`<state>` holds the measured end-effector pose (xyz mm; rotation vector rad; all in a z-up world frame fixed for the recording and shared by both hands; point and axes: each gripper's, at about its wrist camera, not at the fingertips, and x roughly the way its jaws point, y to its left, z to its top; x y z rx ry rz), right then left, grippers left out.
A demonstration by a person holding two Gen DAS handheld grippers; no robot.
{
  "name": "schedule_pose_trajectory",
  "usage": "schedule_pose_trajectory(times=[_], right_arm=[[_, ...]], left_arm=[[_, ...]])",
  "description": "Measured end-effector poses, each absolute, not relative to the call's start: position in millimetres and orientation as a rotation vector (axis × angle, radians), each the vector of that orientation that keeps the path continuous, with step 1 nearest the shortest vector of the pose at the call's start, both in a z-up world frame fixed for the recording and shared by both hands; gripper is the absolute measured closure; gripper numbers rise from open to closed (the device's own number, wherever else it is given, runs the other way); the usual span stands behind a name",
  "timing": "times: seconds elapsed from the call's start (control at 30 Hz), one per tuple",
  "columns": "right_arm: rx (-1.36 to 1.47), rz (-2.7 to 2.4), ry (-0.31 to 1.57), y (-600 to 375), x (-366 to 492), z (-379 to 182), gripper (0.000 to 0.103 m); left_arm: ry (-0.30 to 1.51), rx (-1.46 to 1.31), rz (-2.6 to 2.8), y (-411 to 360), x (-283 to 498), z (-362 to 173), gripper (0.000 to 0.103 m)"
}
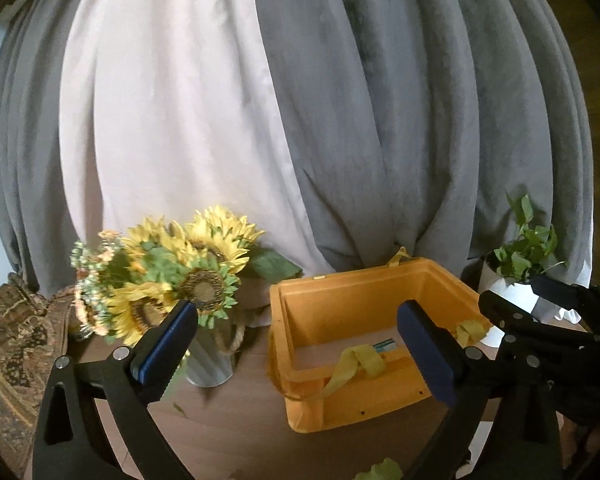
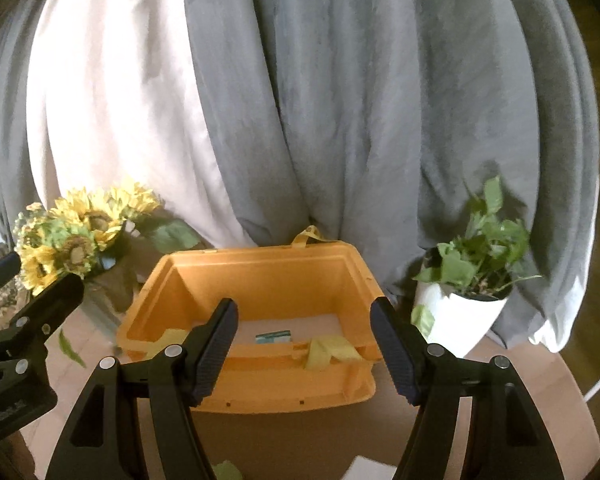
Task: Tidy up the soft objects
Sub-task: 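Open the left tool over the crate while the right tool releases the tissue pack, then move both open tools back from the crate toward the remaining toys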
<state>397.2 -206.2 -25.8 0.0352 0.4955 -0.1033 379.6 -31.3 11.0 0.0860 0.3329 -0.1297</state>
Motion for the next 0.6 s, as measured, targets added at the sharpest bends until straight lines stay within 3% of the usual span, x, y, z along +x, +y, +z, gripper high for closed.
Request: schedule_pose_trajectory(times=[0.6], right_arm=[[0.067,-0.167,0.468,-228,299,-16,0.034]], left_arm=[[0.323,0.110,-0.169,-51,281,5,0.000]])
